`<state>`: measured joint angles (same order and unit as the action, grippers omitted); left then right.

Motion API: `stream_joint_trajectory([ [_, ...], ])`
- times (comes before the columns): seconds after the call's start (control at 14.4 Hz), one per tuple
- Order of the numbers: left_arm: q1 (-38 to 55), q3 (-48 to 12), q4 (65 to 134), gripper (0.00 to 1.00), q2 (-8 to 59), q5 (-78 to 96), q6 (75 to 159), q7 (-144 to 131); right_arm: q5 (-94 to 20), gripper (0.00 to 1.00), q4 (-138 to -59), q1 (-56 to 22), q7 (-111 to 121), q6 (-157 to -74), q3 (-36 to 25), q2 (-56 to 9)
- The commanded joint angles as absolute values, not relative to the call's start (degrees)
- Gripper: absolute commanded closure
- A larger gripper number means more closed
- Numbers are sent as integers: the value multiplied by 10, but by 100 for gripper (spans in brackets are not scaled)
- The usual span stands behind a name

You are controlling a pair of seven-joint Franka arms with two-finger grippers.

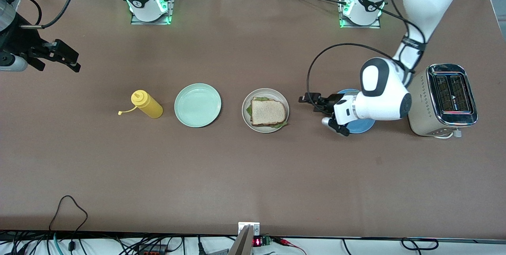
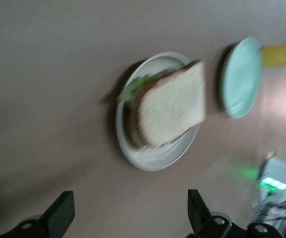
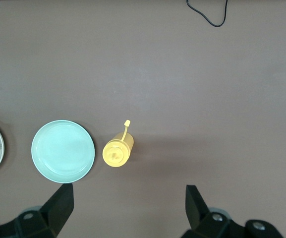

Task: Make sandwich in beige plate with both arms

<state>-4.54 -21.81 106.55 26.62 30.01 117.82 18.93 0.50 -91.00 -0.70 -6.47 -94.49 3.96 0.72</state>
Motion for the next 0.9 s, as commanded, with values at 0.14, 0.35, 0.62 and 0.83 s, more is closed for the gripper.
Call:
stream_joint_trajectory([
  [0.14,-47,-210,1005,0,239,67,1043,57,0,0,-904,2,-70,-939,46,9],
  [0.35,-52,-210,956,0,229,-34,938,29,1,0,-904,11,-70,-939,46,7],
  [0.62,-55,-209,829,0,224,-115,792,25,1,0,-905,11,-70,-939,46,9],
  [0.83,-72,-211,740,0,222,-121,728,32,1,0,-905,10,-70,-938,46,9],
])
